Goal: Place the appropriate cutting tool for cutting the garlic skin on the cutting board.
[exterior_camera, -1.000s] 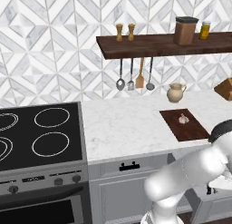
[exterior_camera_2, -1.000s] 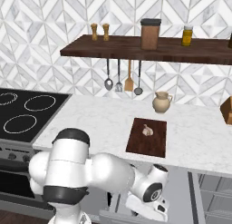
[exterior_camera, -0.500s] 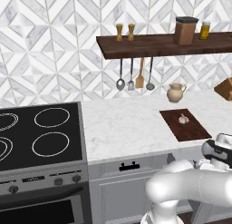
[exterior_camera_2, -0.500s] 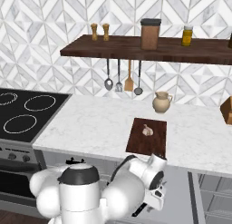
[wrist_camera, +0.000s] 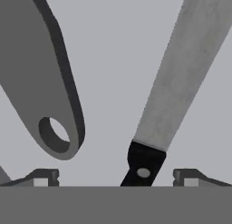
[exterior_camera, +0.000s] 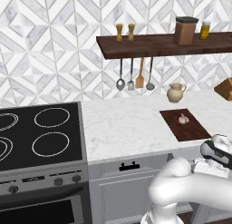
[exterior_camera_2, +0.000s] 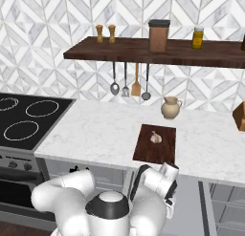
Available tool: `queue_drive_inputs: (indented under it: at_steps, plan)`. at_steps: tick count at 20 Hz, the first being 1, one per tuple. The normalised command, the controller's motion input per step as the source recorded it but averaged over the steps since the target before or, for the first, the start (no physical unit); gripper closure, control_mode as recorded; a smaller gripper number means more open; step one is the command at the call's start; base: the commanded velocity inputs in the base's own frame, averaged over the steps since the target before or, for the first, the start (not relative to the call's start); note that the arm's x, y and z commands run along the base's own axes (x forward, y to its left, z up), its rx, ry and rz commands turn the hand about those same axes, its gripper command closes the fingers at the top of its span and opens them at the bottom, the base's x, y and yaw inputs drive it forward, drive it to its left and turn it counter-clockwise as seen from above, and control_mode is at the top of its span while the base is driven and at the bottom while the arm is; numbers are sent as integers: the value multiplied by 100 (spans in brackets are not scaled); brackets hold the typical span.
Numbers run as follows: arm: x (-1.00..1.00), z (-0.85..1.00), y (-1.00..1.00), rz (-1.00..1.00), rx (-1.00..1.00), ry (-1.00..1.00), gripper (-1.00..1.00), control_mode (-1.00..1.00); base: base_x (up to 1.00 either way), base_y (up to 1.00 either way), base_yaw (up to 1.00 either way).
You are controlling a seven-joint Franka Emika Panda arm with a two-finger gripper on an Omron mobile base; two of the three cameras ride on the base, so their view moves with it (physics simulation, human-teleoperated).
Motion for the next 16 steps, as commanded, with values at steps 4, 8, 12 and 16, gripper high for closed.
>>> queue_drive_inputs:
  at_steps: [4,8,12,16]
  plan:
    - [3,-42,-16,0,0,0,-100,-100,0,0,0]
    - [-2,-37,-14,0,0,0,-100,-100,0,0,0]
    - [-29,-43,-7,0,0,-1,-100,-100,0,0,0]
    - [-29,-45,4,0,0,-1,100,-100,0,0,0]
